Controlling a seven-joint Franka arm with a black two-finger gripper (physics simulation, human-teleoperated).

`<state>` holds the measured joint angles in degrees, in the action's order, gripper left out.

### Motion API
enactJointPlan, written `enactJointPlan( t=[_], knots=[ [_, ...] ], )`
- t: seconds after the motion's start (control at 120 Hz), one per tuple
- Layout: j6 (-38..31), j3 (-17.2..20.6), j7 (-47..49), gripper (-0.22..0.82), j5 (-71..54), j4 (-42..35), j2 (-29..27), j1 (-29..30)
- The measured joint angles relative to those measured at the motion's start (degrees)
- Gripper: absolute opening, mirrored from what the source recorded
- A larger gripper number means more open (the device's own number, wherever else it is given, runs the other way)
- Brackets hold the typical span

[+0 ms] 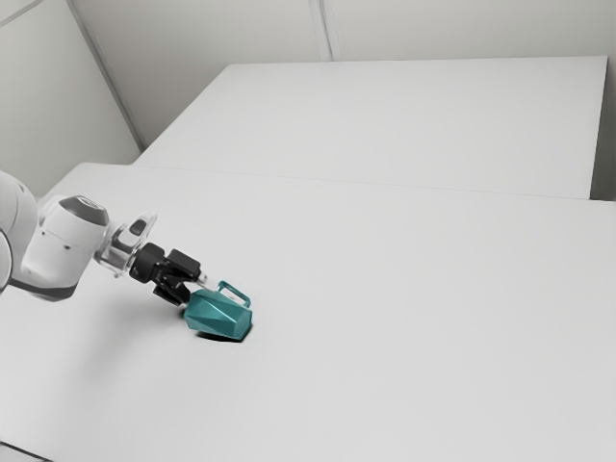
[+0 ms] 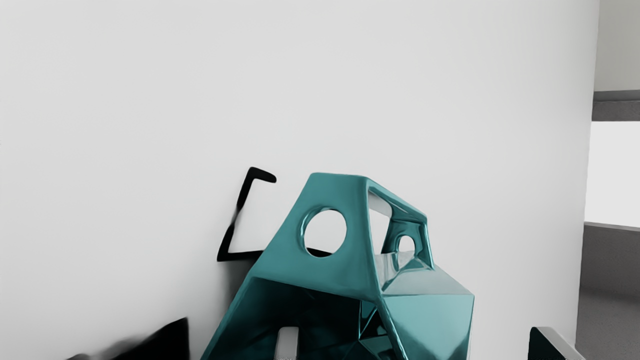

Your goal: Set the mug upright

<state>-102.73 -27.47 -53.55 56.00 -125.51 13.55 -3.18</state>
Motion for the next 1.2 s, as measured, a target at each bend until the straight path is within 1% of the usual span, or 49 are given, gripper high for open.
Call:
enactJointPlan(
  t=[0.267,0.458,0.583,0.7,0.867,1.2],
  knots=[
    [-0.6,0.0,-0.9,0.21,0.8,0.1,0.6,-0.8],
    [-1.0,0.0,-1.2,0.01,0.9,0.1,0.6,-1.0],
    [-1.4,0.0,-1.3,-0.08,0.7,0.1,0.5,-1.1],
    [-1.5,0.0,-1.2,-0.12,0.7,0.2,0.2,-1.1],
    [-1.3,0.0,-0.7,-0.16,0.8,0.4,-0.7,-1.1],
    [-0.8,0.0,2.2,-0.18,1.1,0.5,-4.2,-2.7]
  ],
)
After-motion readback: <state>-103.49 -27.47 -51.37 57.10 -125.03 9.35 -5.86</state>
